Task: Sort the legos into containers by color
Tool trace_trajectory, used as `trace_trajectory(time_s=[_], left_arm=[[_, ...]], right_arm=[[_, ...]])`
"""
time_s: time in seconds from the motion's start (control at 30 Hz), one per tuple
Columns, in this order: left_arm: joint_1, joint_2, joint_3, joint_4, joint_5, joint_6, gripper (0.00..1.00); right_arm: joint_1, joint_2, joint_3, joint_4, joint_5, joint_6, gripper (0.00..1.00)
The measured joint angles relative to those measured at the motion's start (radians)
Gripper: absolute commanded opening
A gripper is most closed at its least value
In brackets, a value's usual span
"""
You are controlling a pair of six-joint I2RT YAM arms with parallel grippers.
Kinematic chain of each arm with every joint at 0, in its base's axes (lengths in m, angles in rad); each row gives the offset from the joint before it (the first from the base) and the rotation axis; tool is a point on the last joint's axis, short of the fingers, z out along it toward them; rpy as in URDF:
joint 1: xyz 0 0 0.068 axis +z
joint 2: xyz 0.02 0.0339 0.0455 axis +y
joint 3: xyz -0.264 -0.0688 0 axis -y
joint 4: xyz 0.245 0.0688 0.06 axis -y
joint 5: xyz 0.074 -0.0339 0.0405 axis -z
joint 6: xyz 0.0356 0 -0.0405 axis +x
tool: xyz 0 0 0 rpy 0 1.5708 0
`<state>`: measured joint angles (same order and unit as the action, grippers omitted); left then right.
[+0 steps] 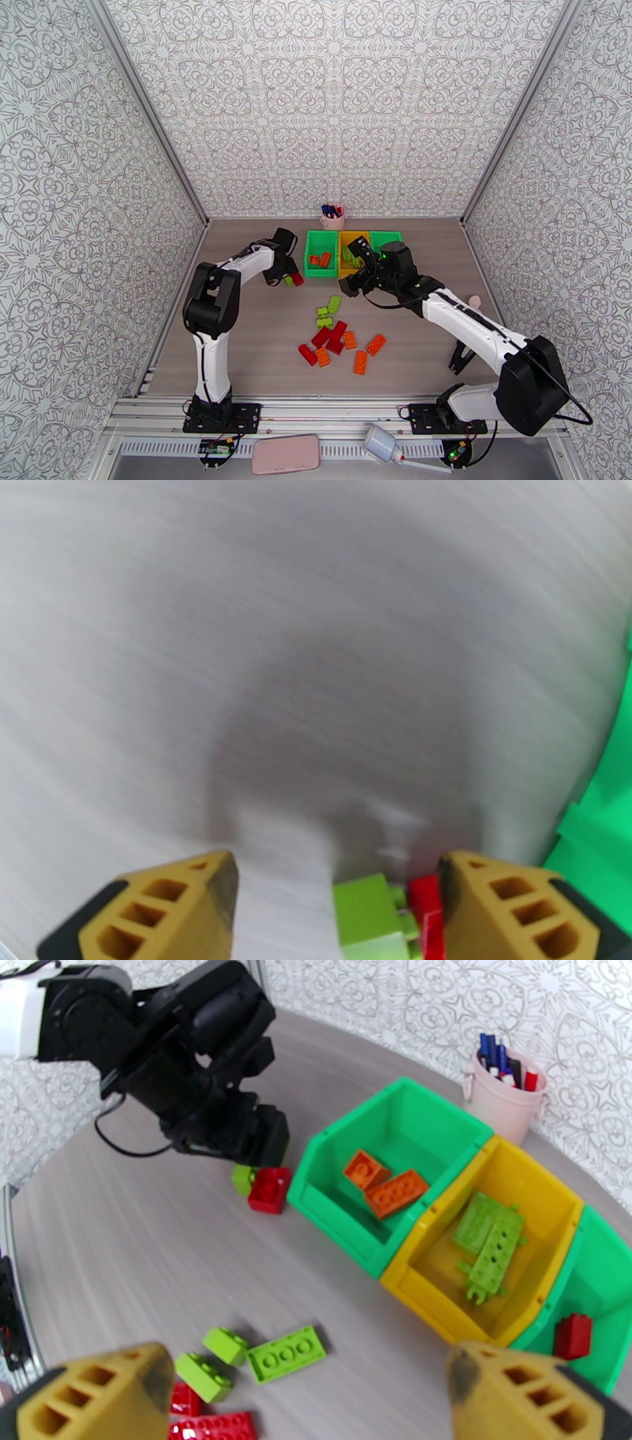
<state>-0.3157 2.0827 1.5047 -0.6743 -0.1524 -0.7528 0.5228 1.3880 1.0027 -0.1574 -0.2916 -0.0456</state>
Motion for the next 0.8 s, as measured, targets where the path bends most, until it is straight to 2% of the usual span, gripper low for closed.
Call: trace_trajectory(time_s=[0.17, 0.57, 0.8], left_arm=[[-0.012, -0.014, -0.041, -0.002, 0.008, -0.004, 0.6], [-0.011, -0.031, -0.056, -0.002, 0.029, -0.009, 0.21], [-0.011, -0.084, -0.084, 0.002, 0.027, -0.006, 0.18]], right_arm=[[0.0, 0.0, -0.001, 0.001, 0.0, 0.001, 0.94], [0.0, -0.013, -0.012, 0.001, 0.01, 0.003, 0.94], [0.0, -0.045, -0.02, 0.004, 0.013, 0.005, 0.94]])
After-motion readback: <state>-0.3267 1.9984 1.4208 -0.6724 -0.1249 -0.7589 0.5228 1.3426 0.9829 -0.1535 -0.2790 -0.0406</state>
